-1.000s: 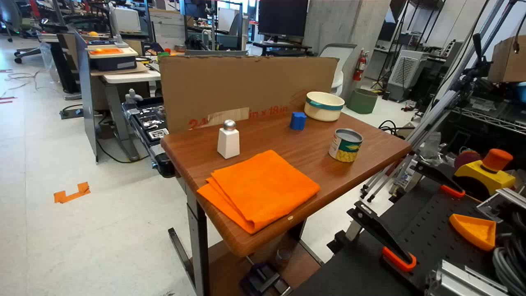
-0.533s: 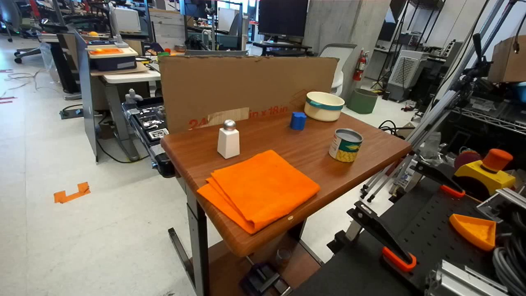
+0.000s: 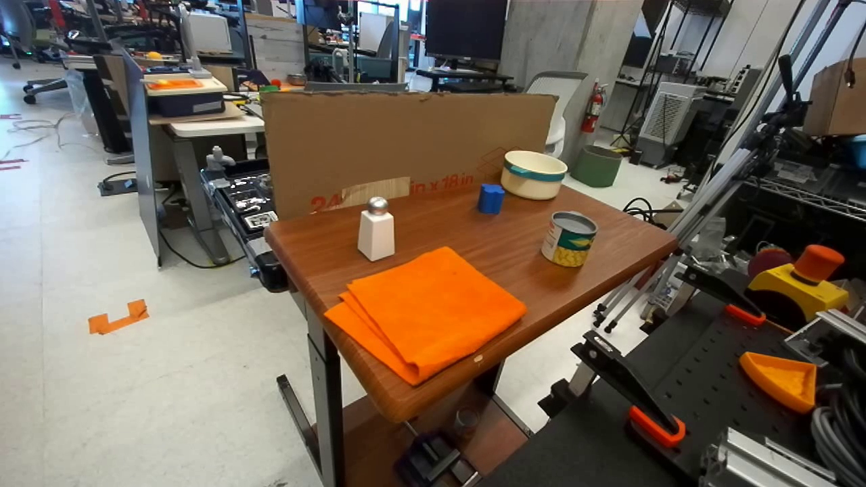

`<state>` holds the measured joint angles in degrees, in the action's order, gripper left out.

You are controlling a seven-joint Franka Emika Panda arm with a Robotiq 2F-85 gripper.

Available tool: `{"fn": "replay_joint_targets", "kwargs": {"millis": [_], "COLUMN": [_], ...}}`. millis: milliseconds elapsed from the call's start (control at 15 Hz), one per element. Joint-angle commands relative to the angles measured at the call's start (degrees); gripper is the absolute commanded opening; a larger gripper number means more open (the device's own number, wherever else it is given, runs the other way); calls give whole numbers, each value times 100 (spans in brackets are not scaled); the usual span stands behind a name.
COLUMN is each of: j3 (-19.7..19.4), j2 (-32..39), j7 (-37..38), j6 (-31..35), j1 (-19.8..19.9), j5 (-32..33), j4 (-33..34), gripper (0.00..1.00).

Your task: Pick up the blue object on the table and put it in the pot

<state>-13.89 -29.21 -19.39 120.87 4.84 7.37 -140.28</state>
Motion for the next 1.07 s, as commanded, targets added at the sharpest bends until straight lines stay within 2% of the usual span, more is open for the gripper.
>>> {"fn": "replay_joint_targets", "kwargs": {"millis": [0, 133, 467, 800, 1000], "j3": [80, 132, 445, 683, 751], "j2": [1276, 1819, 2984, 4105, 4826], "j7": [280, 353, 583, 1344, 1777], "j6": [228, 416, 892, 816, 554], "j1": [-316, -401, -322, -206, -189], "j5": [-829, -1333, -2102, -1992, -1864], "j4": [741, 994, 1484, 2296, 2987], "gripper": [100, 100, 100, 100, 100]}}
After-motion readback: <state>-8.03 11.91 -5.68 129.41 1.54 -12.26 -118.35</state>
